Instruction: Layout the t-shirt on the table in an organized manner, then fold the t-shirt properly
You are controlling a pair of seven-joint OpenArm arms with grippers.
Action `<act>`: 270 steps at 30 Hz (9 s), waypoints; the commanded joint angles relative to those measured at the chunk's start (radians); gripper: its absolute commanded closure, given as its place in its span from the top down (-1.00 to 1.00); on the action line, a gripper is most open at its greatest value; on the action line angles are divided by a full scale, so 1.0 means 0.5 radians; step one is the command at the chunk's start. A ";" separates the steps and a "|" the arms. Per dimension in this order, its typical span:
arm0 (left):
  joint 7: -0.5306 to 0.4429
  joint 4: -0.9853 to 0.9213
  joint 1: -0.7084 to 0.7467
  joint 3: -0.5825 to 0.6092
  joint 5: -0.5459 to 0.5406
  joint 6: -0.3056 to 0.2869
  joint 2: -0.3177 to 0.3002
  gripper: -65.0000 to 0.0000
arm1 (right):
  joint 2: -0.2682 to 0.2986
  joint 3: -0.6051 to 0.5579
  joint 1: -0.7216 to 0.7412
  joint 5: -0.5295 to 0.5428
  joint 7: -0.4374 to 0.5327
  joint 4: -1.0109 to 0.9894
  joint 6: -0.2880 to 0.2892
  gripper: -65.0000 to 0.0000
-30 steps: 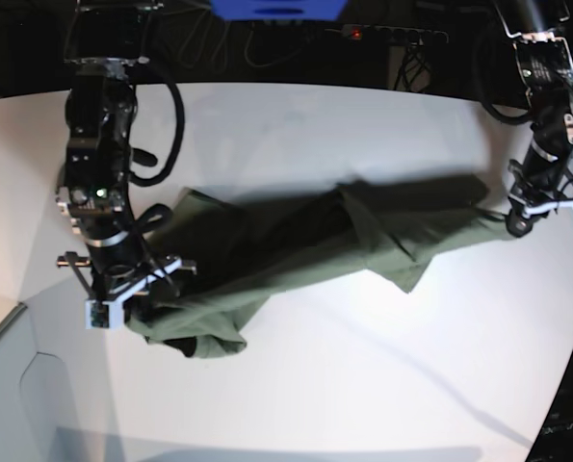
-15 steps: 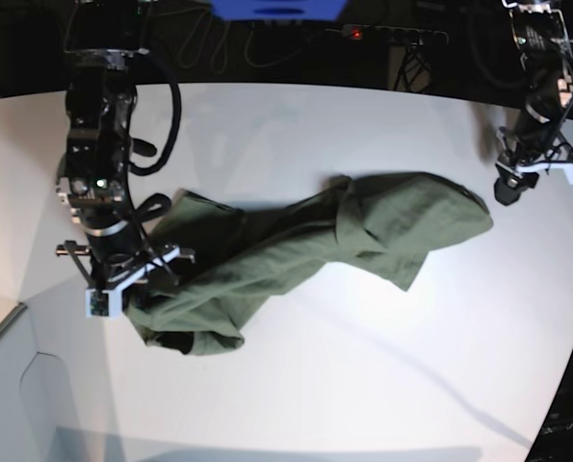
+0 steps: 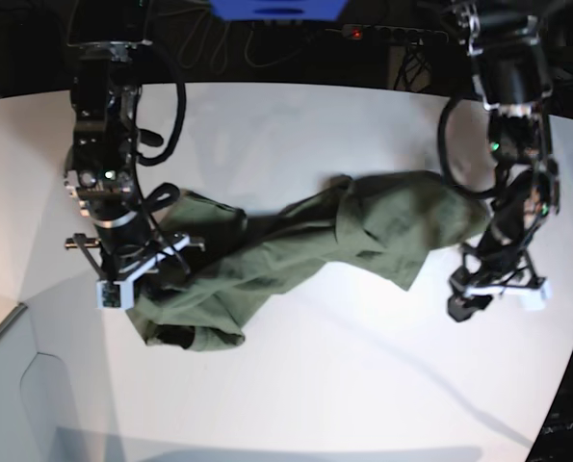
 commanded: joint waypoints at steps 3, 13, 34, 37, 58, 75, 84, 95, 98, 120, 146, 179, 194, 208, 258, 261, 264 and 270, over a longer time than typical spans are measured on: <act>-0.036 -0.171 -0.173 0.139 0.169 0.172 0.004 0.00 | 0.006 0.005 0.031 0.008 0.055 0.032 -0.007 -1.00; -0.043 -0.570 -0.397 0.514 0.359 0.246 0.007 0.00 | 0.006 -0.038 0.037 0.005 0.055 0.029 -0.007 -1.00; -0.196 -0.896 -0.425 0.673 0.439 0.249 0.013 0.00 | 0.006 -0.053 0.028 0.005 0.055 0.029 -0.007 -1.00; -0.196 -0.960 -0.440 0.673 0.638 0.249 0.084 0.00 | 0.006 -0.053 0.015 0.005 0.055 0.029 -0.007 -1.00; -0.184 -0.478 -0.311 0.652 1.234 0.249 0.194 -1.00 | 0.006 -0.053 0.000 0.005 0.055 0.029 -0.007 -1.00; -0.181 0.752 -0.097 0.075 0.589 0.239 0.142 -1.00 | 0.009 -0.035 0.123 -0.001 0.055 -0.063 -0.007 -1.00; -0.181 0.801 -0.048 -0.128 0.279 0.239 -0.067 -1.00 | 0.018 -0.032 0.255 -0.001 0.055 -0.054 -0.007 -1.00; -0.181 0.826 0.247 -0.340 0.022 0.230 -0.189 -1.00 | 0.009 -0.047 0.209 0.002 0.064 0.201 -0.007 -1.00; -0.181 0.826 0.394 -0.398 -0.077 0.227 -0.189 -1.00 | 0.009 -0.047 0.092 0.002 0.067 0.311 -0.007 -1.00; -0.196 0.798 0.821 -0.438 -0.252 0.227 -0.174 -1.00 | 0.015 -0.210 -0.552 0.008 0.067 0.412 -0.007 -1.00; -0.199 0.734 0.824 -0.441 -0.252 0.224 -0.177 -1.00 | 0.021 -0.412 -0.626 0.008 0.067 0.170 -0.007 -1.00; -0.202 0.715 0.815 -0.441 -0.252 0.224 -0.177 -1.00 | 0.021 -0.412 -0.568 0.008 0.067 0.176 -0.007 -1.00; -0.202 0.715 0.824 -0.441 -0.252 0.224 -0.177 -1.00 | 0.024 -0.412 -0.568 0.005 0.067 0.176 -0.007 -1.00; -0.181 0.728 0.106 -0.263 -0.245 0.249 -0.386 -1.00 | 0.193 -0.339 -0.003 -0.004 0.052 0.391 -0.004 -1.00; -0.399 0.531 0.158 0.142 -0.252 0.227 -0.420 -1.00 | 0.128 -0.320 -0.058 0.002 0.791 -0.118 -0.004 -1.00; -0.399 0.547 0.379 0.016 -0.252 0.227 -0.392 -1.00 | 0.098 -0.323 -0.196 0.002 0.850 -0.223 -0.004 -1.00; -0.399 0.513 0.505 -0.109 -0.252 0.227 -0.389 -1.00 | 0.107 -0.409 -0.270 0.002 0.831 -0.293 -0.004 -1.00; -0.399 0.501 0.652 -0.180 -0.252 0.224 -0.389 -1.00 | 0.162 -0.584 -0.390 0.002 0.828 -0.327 -0.004 -0.90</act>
